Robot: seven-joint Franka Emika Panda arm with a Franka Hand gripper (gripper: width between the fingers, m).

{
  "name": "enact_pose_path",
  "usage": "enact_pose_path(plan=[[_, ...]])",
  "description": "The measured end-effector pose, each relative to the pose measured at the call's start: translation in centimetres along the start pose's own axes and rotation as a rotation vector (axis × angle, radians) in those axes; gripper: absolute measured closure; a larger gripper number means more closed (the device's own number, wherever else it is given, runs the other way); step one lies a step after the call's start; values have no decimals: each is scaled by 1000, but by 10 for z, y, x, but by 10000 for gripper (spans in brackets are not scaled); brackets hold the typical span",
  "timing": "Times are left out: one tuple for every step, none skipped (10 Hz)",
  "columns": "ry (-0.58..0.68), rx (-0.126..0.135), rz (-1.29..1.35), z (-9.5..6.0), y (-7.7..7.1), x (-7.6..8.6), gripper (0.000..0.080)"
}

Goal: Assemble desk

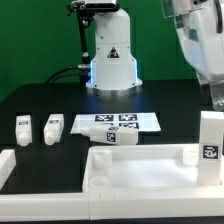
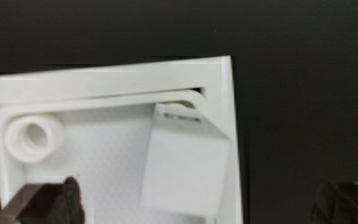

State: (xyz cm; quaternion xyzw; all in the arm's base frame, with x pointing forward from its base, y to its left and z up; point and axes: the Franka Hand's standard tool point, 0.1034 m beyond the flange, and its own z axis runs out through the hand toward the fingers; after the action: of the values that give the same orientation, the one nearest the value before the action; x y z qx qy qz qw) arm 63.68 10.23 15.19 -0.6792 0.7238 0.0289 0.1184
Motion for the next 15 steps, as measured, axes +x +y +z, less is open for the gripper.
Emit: enact_pose_path(plan=[[-1, 0, -66, -7, 5, 7, 150], [-3, 1, -208, -15, 12, 17, 150], [5, 20, -260, -20, 15, 25, 150], [11, 26, -300, -20, 15, 27, 150], [12, 24, -361, -19, 15, 27, 150], [13, 23, -449, -19, 15, 27, 150], [15, 17, -543, -16, 17, 29, 150], [16, 0, -623, -10, 24, 35, 150], [19, -9, -751, -6, 31, 41, 150], [18, -27, -870, -1, 43, 46, 150], [45, -14, -1019, 2, 45, 51, 150], [64, -3, -1098, 3, 45, 53, 150], [63, -5, -1153, 3, 44, 54, 150], [66, -9, -1220, 3, 44, 55, 150], [68, -13, -1285, 3, 44, 56, 150]])
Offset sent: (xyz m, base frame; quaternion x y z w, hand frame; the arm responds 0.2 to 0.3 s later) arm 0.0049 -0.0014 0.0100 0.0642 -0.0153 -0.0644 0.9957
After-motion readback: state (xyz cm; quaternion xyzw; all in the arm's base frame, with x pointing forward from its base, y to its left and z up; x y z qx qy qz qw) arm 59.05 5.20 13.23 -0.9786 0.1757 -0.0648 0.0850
